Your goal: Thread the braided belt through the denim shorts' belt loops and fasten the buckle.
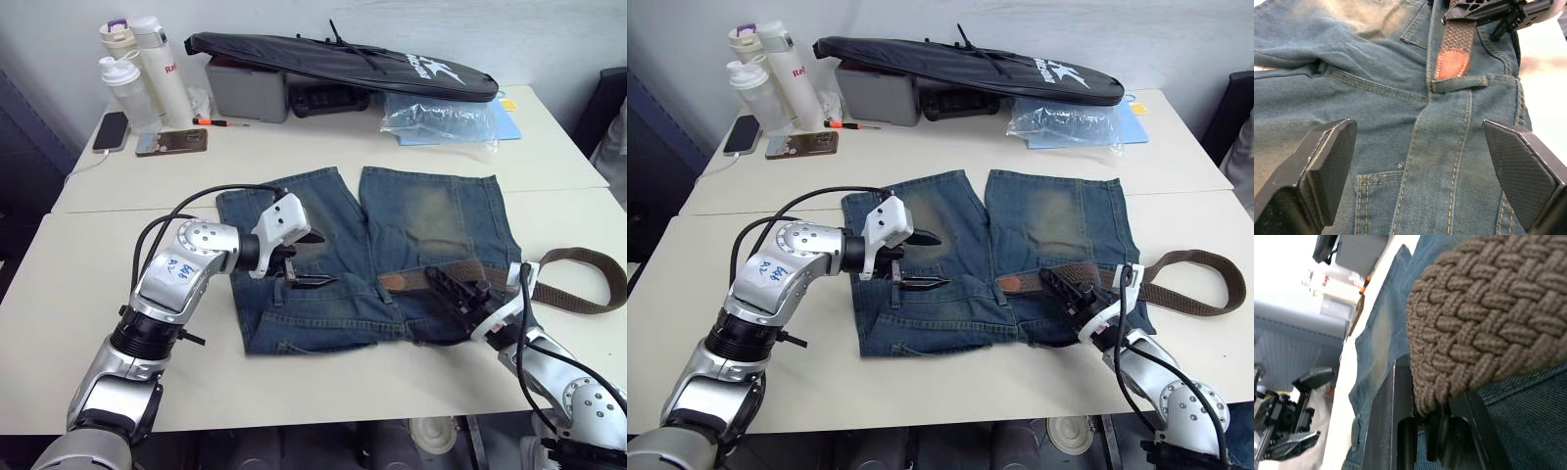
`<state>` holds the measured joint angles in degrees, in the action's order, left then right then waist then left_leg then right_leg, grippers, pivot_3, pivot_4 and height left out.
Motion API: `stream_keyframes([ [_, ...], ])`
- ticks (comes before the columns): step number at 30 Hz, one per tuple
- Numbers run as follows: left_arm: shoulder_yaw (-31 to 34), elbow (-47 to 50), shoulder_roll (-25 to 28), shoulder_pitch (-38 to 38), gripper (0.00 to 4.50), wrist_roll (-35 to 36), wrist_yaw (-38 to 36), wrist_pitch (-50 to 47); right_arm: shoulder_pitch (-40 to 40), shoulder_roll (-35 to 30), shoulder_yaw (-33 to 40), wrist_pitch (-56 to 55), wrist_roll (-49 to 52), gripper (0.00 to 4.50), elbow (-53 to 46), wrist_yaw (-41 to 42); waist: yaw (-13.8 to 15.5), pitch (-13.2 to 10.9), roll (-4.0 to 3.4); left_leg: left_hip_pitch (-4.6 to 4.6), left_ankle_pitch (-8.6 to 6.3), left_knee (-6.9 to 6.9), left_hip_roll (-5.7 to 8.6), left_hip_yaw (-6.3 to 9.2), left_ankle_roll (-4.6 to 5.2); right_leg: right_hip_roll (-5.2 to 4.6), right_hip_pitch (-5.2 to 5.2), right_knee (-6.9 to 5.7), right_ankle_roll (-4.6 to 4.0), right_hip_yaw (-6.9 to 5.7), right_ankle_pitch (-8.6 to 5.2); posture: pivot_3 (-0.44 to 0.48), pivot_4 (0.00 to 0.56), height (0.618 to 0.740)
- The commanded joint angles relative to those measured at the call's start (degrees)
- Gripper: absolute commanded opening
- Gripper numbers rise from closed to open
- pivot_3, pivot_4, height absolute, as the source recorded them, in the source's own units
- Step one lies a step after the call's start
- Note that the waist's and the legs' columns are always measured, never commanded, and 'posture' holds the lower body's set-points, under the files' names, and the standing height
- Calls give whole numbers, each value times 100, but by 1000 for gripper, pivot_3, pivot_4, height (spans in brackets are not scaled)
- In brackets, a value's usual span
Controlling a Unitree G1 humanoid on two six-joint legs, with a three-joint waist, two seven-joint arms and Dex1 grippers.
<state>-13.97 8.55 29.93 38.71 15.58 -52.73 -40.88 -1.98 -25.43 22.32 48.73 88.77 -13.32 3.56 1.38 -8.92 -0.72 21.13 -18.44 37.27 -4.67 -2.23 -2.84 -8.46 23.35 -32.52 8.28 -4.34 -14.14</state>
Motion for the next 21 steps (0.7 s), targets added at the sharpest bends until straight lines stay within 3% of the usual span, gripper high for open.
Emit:
stream_keyframes([
  [1,48,120,39,108,4500,20,-29,83,-105,-284,-46,194,-197,90,-91,195,2,0,0,0,0,0,0,0,0,0,0,0,0,0,0,0,150,740],
  [9,43,142,34,110,4500,27,-20,65,17,-616,-62,401,-384,90,125,487,18,0,1,2,0,4,0,-1,0,0,-1,0,0,1,0,0,150,740],
  [21,179,457,278,-45,4500,277,-272,-12,490,641,-609,64,-574,90,-204,-109,-49,2,6,-7,3,-2,-4,0,-4,6,6,-12,1,1,0,0,150,740],
])
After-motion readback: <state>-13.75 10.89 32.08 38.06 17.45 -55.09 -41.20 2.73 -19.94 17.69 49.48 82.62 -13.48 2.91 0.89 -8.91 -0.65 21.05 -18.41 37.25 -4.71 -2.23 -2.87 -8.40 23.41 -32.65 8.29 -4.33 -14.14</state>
